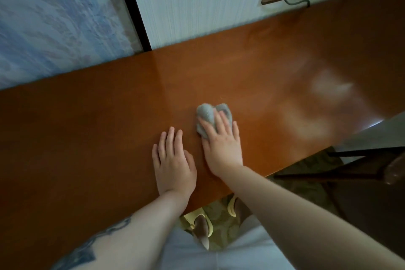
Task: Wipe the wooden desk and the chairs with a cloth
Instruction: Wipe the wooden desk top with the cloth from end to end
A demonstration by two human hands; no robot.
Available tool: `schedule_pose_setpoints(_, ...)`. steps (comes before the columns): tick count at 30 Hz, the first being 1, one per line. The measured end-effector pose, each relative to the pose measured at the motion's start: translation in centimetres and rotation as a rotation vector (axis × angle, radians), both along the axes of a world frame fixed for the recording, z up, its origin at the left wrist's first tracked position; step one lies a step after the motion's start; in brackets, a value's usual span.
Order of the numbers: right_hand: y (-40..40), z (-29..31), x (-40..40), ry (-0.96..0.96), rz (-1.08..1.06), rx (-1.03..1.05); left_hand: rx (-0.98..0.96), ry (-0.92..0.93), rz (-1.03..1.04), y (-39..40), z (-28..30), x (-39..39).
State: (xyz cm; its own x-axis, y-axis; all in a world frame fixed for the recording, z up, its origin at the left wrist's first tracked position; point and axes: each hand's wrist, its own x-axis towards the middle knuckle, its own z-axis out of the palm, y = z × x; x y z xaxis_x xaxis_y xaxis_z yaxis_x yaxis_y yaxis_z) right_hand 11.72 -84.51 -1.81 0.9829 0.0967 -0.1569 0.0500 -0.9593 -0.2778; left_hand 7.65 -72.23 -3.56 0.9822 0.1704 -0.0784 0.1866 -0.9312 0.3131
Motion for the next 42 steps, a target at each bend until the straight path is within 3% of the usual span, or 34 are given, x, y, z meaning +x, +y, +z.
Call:
schedule_pose_setpoints(4,-3.7,0.0,-6.7,0.036,0.392,0.024,0.001,0.004,-0.002,0.1,0.0,-0.1)
schedule_pose_setpoints(6,-8.2,-0.2,-6.6,0.041,0.47,-0.023,0.004,0.01,0.0,0.1,0.0,0.0)
schedule_pose_setpoints(10,-11.3,0.1,-1.8,0.026,0.173,-0.063,0.031,0.008,0.002,-0.1,0.0,0.1)
schedule_pose_setpoints(14,-5.6,0.0,-0.2,-0.019,-0.206,-0.047,0.039,0.023,-0.006,-0.3,0.1,0.1)
schedule_pose_setpoints(16,-3.9,-0.2,-3.0,-0.039,-0.062,-0.029,0.066,0.029,-0.028,-0.1,0.2,0.0)
schedule_pose_setpoints(20,-9.1,-0.3,-7.2,0.062,0.537,-0.038,0.085,-0.011,-0.215,-1.4,0.6,-0.5)
schedule_pose_setpoints(22,-12.6,-0.2,-5.7,0.056,0.606,-0.076,0.043,-0.015,-0.244,-2.9,0.7,-0.7)
schedule_pose_setpoints(25,-14.0,0.3,-1.6,0.06,0.477,-0.125,0.032,0.017,-0.255,-4.1,0.5,-0.8)
schedule_pose_setpoints(27,-12.0,0.2,0.2,0.026,0.25,-0.088,0.032,0.021,-0.252,-4.1,0.4,-0.8)
schedule_pose_setpoints(29,-8.1,-0.3,-0.5,-0.03,-0.031,-0.057,0.022,0.02,-0.255,-4.0,0.4,-0.9)
schedule_pose_setpoints(31,-5.1,-0.7,-3.6,-0.075,-0.104,0.006,0.016,0.013,-0.252,-4.1,0.4,-0.8)
schedule_pose_setpoints(35,-10.1,-0.4,-8.0,-0.016,0.486,-0.046,0.003,0.026,-0.242,-4.2,0.5,-0.7)
schedule_pose_setpoints(37,-14.0,-0.3,-6.0,-0.022,0.612,-0.109,-0.003,0.039,-0.242,-4.1,0.6,-0.7)
schedule_pose_setpoints(39,-15.1,0.0,-2.9,-0.005,0.471,-0.115,0.016,0.03,-0.238,-4.1,0.5,-0.7)
schedule_pose_setpoints(42,-11.0,-0.3,0.6,-0.027,0.006,-0.077,0.022,0.028,-0.233,-4.3,0.5,-0.7)
